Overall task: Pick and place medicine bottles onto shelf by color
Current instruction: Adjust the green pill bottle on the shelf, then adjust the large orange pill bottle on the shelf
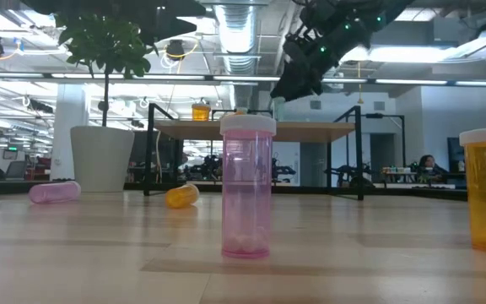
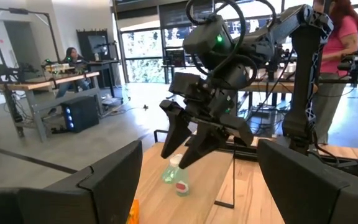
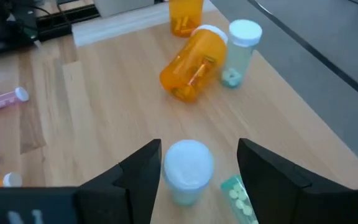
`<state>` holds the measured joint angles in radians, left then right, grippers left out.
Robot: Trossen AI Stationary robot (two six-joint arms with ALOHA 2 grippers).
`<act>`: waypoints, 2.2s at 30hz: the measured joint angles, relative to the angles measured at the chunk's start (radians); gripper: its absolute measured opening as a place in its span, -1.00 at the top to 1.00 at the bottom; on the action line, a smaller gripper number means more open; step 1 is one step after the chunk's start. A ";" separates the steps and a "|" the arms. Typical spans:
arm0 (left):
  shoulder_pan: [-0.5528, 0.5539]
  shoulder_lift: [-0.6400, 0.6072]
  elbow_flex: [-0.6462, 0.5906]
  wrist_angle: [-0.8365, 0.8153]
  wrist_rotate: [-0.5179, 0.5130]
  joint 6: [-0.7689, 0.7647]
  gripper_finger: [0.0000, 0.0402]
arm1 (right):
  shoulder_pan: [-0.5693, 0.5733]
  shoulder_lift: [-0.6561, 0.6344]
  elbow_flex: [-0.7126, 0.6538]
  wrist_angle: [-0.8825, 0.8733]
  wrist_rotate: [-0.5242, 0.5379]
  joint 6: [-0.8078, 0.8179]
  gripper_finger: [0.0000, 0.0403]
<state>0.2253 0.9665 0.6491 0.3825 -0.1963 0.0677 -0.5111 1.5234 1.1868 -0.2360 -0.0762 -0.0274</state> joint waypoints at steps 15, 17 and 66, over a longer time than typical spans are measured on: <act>0.000 0.000 0.000 0.000 0.006 -0.001 -0.53 | 0.036 0.000 0.088 -0.036 0.007 -0.004 -0.17; 0.000 0.000 0.000 0.000 0.006 -0.001 -0.53 | 0.047 0.000 0.103 -0.025 0.042 -0.004 -0.17; 0.000 0.000 0.000 0.011 0.040 -0.008 -0.53 | 0.100 0.430 0.535 -0.261 0.219 0.084 -0.34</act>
<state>0.2249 0.9666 0.6491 0.3936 -0.1562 0.0593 -0.4111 1.9530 1.7222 -0.4973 0.1432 0.0563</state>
